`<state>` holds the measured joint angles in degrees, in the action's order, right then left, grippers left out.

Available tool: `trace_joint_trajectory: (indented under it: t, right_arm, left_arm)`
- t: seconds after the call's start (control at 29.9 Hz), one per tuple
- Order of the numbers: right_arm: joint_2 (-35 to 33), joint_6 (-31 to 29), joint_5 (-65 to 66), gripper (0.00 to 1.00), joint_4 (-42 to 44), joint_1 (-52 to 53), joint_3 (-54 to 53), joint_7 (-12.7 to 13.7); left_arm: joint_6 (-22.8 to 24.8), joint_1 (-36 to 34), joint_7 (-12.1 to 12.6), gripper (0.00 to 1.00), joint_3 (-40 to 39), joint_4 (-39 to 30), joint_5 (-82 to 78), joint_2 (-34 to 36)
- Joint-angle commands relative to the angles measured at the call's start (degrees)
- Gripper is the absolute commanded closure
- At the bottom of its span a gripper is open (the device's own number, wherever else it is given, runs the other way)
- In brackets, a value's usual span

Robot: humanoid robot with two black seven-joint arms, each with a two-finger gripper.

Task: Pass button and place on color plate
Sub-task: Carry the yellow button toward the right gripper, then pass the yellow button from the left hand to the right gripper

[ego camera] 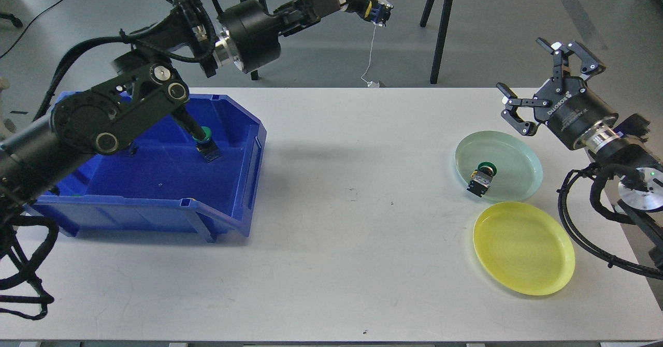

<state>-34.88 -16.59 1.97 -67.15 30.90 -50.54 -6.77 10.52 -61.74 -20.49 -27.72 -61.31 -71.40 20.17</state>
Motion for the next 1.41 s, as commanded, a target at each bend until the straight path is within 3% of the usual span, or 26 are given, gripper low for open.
trace_joint_trajectory:
  t: [0.0,0.13,0.33,1.37]
  right_arm:
    - [2.2,4.5,0.2,0.09,-4.9,1.5,0.3,2.2]
    - [6.3,7.1,0.4,0.09,-7.0,3.5,1.8,3.8]
    - [10.2,7.4,0.5,0.11,-6.9,7.2,7.4,4.0]
    - [7.2,5.8,0.2,0.12,-7.5,5.2,4.9,3.1]
  left_arm:
    - [-1.2,0.0,0.1,0.74,0.0,2.3,-3.0,-5.4]
    - [-1.2,0.1,0.1,0.74,0.2,3.5,-3.2,-8.5]
    - [-1.9,1.0,0.0,0.75,0.6,5.9,-5.0,-11.6]
    - [-2.6,2.9,0.0,0.75,0.6,7.3,-7.2,-12.4]
